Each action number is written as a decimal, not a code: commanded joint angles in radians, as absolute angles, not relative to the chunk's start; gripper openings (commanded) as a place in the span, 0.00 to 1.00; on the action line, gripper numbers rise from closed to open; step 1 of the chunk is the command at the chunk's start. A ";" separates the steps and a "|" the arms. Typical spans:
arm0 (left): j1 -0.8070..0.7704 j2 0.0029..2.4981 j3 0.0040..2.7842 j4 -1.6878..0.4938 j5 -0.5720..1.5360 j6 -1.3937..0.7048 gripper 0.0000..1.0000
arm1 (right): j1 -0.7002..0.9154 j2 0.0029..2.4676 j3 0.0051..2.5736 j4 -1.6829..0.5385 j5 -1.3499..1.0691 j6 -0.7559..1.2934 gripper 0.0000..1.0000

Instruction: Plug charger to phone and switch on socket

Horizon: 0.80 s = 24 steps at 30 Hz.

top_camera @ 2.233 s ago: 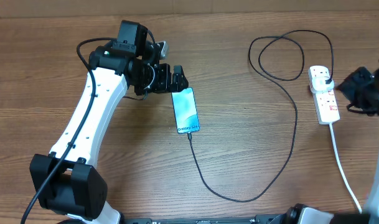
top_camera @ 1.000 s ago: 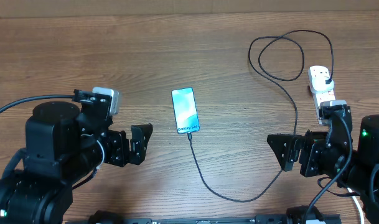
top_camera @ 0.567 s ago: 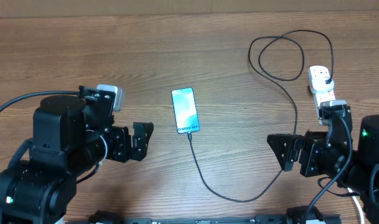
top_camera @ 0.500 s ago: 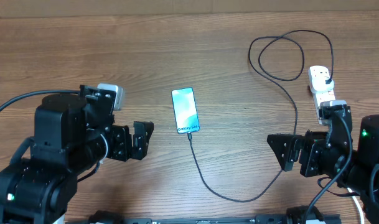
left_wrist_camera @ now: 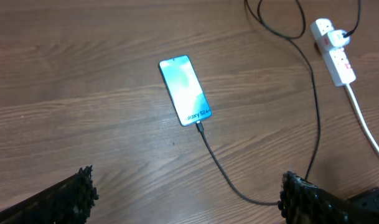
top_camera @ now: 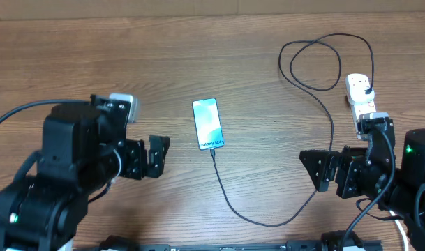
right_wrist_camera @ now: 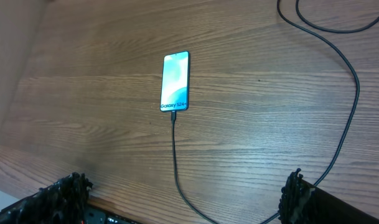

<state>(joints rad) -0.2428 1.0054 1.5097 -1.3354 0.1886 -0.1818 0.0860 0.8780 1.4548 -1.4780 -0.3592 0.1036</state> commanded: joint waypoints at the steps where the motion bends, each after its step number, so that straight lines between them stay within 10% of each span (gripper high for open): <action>1: -0.241 0.925 1.506 -1.336 0.165 -0.169 1.00 | 0.091 0.875 1.477 -1.476 -0.361 0.100 1.00; 24: -0.046 0.546 1.301 -1.226 0.069 -0.182 1.00 | 0.091 0.875 1.477 -1.476 -0.361 0.100 1.00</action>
<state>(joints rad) -0.0513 0.5552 1.3350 -1.2797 0.0917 -0.1806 0.0860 0.8780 1.4548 -1.4784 -0.3595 0.1036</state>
